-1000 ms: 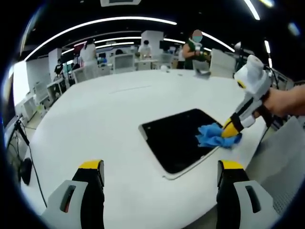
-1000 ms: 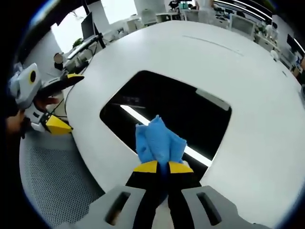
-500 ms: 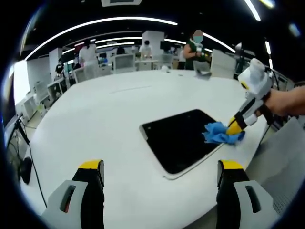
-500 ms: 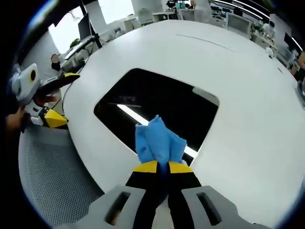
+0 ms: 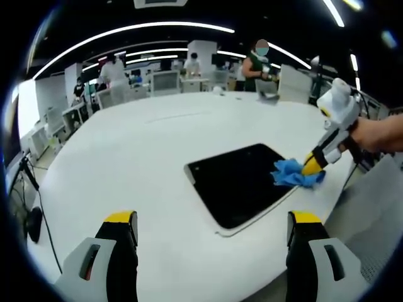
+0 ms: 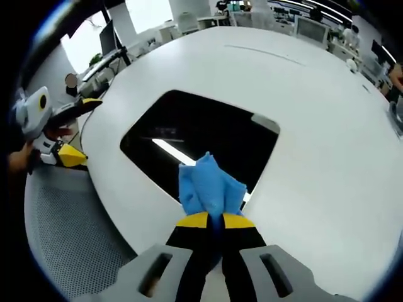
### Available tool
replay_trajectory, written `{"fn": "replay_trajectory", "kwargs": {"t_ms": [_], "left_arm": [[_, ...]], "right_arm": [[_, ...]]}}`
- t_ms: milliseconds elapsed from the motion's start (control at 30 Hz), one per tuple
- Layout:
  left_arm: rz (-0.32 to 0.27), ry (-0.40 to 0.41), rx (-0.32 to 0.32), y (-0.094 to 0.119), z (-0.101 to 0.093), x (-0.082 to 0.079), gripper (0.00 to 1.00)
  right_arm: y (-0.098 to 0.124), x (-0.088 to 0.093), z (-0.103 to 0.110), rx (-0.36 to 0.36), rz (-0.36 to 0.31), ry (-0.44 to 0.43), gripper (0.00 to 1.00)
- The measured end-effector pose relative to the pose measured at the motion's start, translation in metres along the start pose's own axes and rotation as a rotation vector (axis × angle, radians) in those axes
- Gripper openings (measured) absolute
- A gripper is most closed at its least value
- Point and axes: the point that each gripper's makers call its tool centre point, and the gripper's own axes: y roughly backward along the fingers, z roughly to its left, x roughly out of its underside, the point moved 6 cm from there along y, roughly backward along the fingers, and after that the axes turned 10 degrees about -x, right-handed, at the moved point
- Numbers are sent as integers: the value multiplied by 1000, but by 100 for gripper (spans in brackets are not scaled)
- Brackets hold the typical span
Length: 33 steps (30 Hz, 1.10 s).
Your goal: Wipe the mirror surface with the cleaning cloth until all visible marks leave the cleaned area.
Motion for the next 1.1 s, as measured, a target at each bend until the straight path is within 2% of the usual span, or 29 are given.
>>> {"fn": "replay_trajectory", "kwargs": {"t_ms": [567,1100], "left_arm": [[3,4,5,0,0,1,99],[3,16,4,0,1,1,99]], "right_arm": [[-4,-15,-13,32,13,-11,0],[-13,-43,-35,49,-2,-27,1]]}}
